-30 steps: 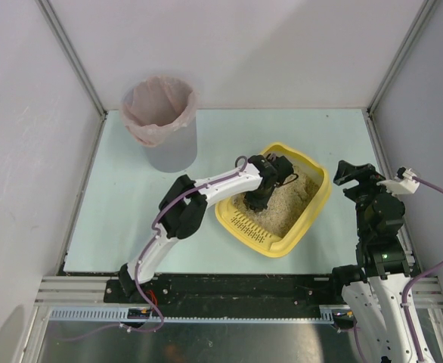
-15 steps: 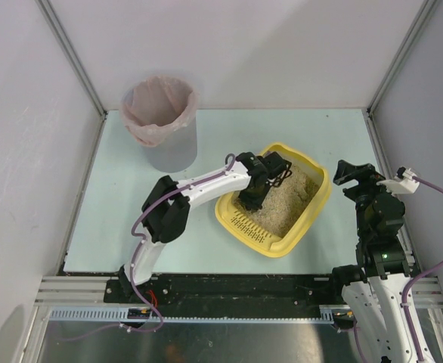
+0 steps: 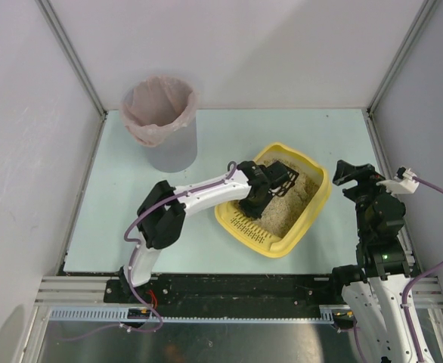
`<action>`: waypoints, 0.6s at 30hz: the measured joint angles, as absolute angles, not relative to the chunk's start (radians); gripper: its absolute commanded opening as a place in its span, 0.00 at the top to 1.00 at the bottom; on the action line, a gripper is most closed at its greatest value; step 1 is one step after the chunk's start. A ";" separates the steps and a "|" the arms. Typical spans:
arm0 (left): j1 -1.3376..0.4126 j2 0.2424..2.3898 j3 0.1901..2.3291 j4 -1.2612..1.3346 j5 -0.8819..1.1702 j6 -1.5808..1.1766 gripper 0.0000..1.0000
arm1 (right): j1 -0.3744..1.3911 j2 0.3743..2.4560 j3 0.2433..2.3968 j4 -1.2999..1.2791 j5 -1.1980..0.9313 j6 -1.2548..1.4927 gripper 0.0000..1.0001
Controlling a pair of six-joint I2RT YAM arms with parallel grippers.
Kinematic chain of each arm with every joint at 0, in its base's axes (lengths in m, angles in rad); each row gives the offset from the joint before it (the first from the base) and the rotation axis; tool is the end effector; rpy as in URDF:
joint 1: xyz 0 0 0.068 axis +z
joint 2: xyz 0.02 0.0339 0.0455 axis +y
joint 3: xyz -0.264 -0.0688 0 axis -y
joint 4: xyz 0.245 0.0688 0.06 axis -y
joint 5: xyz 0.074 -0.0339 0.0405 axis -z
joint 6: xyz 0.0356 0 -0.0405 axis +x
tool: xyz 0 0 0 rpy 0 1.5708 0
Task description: Clean the litter box
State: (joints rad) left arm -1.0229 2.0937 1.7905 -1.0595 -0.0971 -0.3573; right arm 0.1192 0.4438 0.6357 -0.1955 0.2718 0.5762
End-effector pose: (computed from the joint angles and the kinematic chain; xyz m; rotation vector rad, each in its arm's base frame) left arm 0.2249 -0.3620 0.2193 0.9394 2.7631 -0.0847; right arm 0.1192 0.0047 0.3321 0.5638 1.4802 0.3311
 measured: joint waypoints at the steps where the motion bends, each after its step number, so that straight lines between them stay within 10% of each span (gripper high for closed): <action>1: -1.028 2.085 1.783 -1.056 -0.105 -0.356 1.00 | 0.119 0.442 0.636 -0.196 0.272 0.576 0.16; 18: -1.107 1.990 1.761 -1.120 -0.114 -0.313 1.00 | 0.119 0.431 0.636 -0.191 0.272 0.577 0.16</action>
State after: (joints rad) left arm -1.1069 1.9900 1.7607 -1.1198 -0.1139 -0.3126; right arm 0.1192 0.4309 0.6357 -0.1913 0.2718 0.5766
